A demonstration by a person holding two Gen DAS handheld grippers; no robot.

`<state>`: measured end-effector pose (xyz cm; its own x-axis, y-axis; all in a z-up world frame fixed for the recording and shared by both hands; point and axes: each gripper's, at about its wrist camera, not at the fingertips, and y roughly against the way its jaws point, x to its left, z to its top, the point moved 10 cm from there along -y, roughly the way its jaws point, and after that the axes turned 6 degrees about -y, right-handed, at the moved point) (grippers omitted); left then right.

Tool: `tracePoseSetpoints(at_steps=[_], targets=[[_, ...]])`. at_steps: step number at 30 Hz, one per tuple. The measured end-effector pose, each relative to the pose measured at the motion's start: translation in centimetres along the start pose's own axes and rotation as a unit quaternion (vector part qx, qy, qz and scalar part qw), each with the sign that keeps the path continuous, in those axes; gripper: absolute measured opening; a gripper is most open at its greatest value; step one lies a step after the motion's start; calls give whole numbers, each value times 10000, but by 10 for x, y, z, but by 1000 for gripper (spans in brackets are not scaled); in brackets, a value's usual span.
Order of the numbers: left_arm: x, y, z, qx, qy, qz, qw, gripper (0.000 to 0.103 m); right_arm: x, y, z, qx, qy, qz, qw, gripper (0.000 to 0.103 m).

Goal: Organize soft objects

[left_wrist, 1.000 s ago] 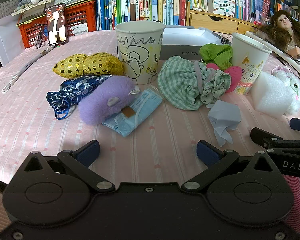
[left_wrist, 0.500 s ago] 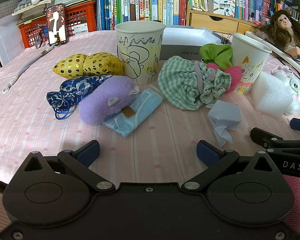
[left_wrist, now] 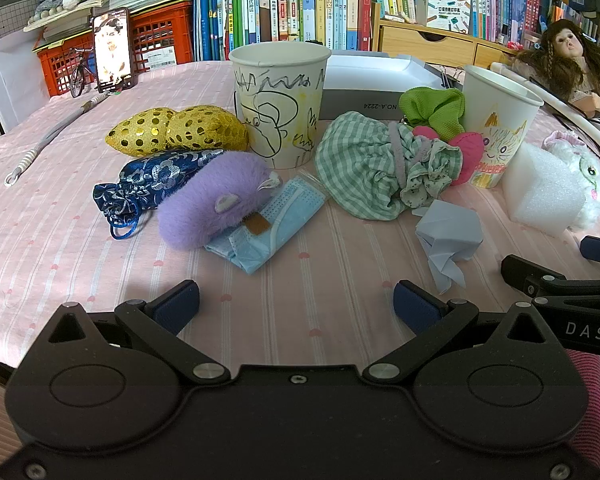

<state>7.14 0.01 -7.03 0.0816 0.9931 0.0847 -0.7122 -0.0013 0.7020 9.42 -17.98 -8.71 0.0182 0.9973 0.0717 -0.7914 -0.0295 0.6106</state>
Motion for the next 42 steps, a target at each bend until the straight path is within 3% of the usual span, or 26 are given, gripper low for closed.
tracePoseSetpoints(at_steps=[28, 42], targets=[[0, -2, 1, -11, -53, -47, 10000, 103, 1, 0, -1, -16, -2, 4, 10000, 103], [5, 0, -2, -179, -116, -174, 9996, 103, 1, 1, -2, -397, 51, 166, 9991, 103]])
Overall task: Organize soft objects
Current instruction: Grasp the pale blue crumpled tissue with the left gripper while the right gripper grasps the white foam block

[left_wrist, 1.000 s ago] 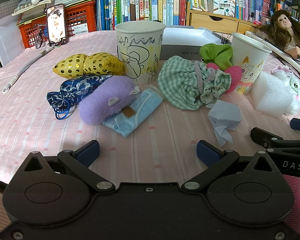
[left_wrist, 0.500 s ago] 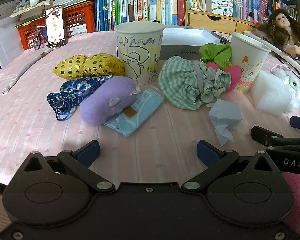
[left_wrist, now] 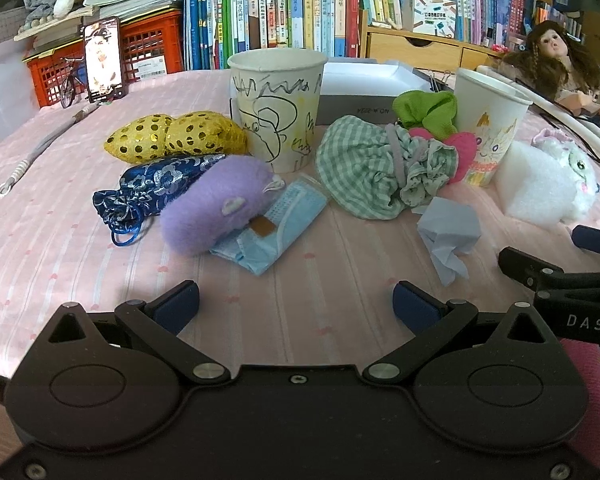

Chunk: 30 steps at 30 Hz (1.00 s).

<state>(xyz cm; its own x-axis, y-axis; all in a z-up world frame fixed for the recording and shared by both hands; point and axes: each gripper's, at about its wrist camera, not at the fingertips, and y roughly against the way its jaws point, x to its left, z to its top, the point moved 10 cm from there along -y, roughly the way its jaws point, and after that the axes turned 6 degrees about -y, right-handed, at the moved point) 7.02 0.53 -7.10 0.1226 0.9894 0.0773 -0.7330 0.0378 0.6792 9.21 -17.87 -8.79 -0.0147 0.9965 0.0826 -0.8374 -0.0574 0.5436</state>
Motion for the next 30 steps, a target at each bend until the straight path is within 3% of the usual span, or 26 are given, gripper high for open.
tracePoseSetpoints(at_steps=[8, 13, 23, 30], targets=[[-6, 13, 11, -175, 220, -365, 9989, 96, -1, 3, 4, -17, -56, 193, 9998, 103], [-20, 25, 25, -454, 128, -575, 9972, 95, -6, 11, 12, -276, -148, 145, 9994, 101], [-62, 20, 33, -523, -104, -987, 9937, 74, -12, 14, 30, -591, -409, 287, 9970, 86], [-73, 12, 36, -613, -244, -894, 9938, 63, -11, 7, 32, -574, -409, 245, 9972, 82]])
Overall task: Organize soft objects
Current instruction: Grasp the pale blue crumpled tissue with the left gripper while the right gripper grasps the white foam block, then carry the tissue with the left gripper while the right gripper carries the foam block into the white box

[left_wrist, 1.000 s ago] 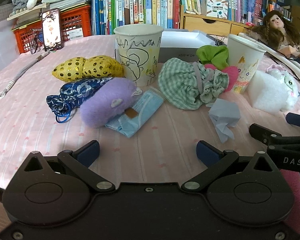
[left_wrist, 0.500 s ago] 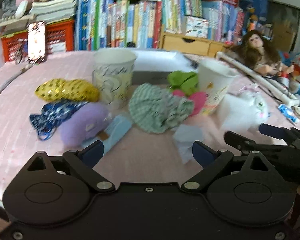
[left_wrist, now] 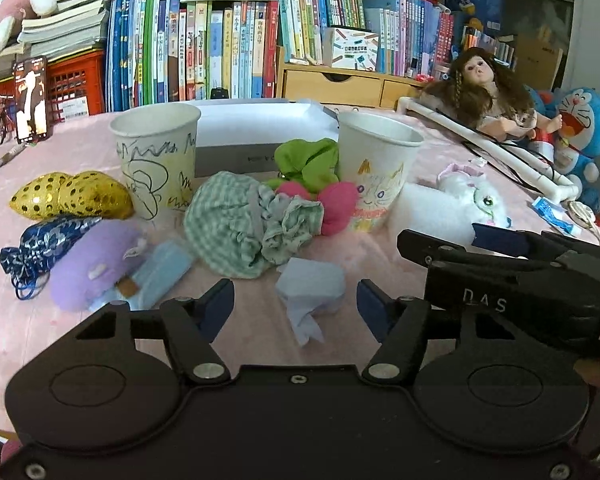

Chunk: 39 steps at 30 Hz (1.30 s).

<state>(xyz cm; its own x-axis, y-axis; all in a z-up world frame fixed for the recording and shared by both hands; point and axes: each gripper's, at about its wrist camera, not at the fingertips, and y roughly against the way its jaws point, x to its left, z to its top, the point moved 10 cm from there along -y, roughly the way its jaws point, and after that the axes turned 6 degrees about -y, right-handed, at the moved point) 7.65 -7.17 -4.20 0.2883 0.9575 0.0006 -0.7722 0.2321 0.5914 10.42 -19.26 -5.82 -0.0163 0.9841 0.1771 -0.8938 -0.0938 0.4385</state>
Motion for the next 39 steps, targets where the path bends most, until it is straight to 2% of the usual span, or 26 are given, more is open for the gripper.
tracePoseSetpoints(at_steps=[5, 14, 16, 19, 26, 39], targets=[[-1, -6, -1, 46, 5, -36, 10000, 50, -1, -4, 4, -25, -83, 67, 9999, 80], [-11, -19, -3, 190, 31, -253, 9995, 39, 1, -11, 4, 41, -45, 114, 9999, 73], [-12, -20, -3, 187, 22, -254, 9995, 39, 1, -12, 3, 76, -63, 116, 9999, 69], [-12, -19, -2, 172, 25, -248, 9995, 38, -1, -14, 2, 147, -116, 104, 9998, 56], [-16, -7, 3, 37, -207, -236, 9995, 38, 5, -2, 6, -49, -8, 112, 9999, 54], [-13, 19, 28, -304, -194, -338, 9988, 38, 2, 23, 31, -410, -72, 90, 9991, 54]])
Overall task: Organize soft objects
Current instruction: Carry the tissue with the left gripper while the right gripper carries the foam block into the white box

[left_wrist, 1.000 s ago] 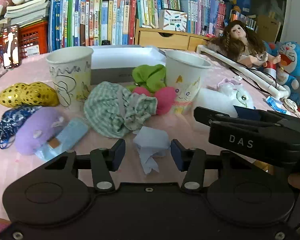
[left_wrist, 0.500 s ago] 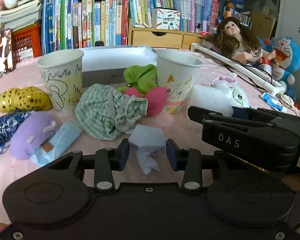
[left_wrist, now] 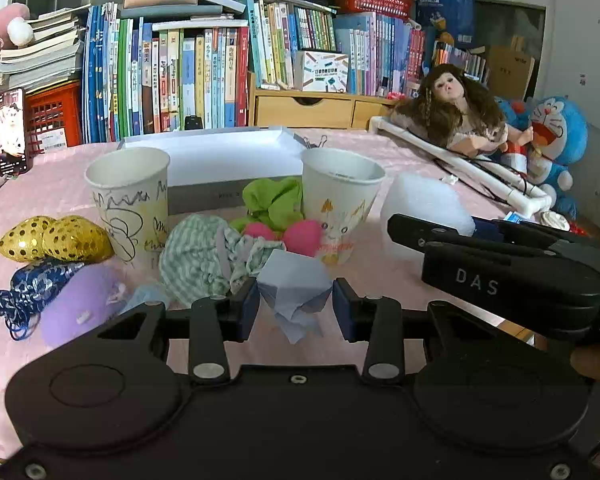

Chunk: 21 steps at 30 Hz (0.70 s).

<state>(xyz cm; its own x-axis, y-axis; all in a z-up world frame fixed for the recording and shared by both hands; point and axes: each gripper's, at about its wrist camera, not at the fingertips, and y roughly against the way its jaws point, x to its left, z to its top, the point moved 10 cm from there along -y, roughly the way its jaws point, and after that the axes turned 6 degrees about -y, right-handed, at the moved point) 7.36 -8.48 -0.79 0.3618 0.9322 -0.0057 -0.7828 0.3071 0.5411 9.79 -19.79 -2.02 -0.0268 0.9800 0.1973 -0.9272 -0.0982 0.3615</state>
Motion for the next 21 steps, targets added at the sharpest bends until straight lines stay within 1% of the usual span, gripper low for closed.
tracePoseSetpoints(at_steps=[9, 13, 16, 18, 21], targets=[[10, 10, 19, -114, 189, -148, 9996, 38, -13, 10, 21, -226, -178, -79, 9996, 54], [20, 12, 40, -207, 250, -276, 9991, 38, -22, 10, 39, -375, -271, -91, 9989, 54], [31, 10, 63, -316, 339, -328, 9984, 38, -30, 2, 59, -347, -658, 207, 9970, 54], [39, 7, 79, -390, 334, -300, 9982, 38, -34, -8, 73, -309, -856, 439, 9949, 54], [54, -7, 105, -341, 430, -293, 9981, 38, -34, -29, 94, -133, -990, 792, 9918, 54]])
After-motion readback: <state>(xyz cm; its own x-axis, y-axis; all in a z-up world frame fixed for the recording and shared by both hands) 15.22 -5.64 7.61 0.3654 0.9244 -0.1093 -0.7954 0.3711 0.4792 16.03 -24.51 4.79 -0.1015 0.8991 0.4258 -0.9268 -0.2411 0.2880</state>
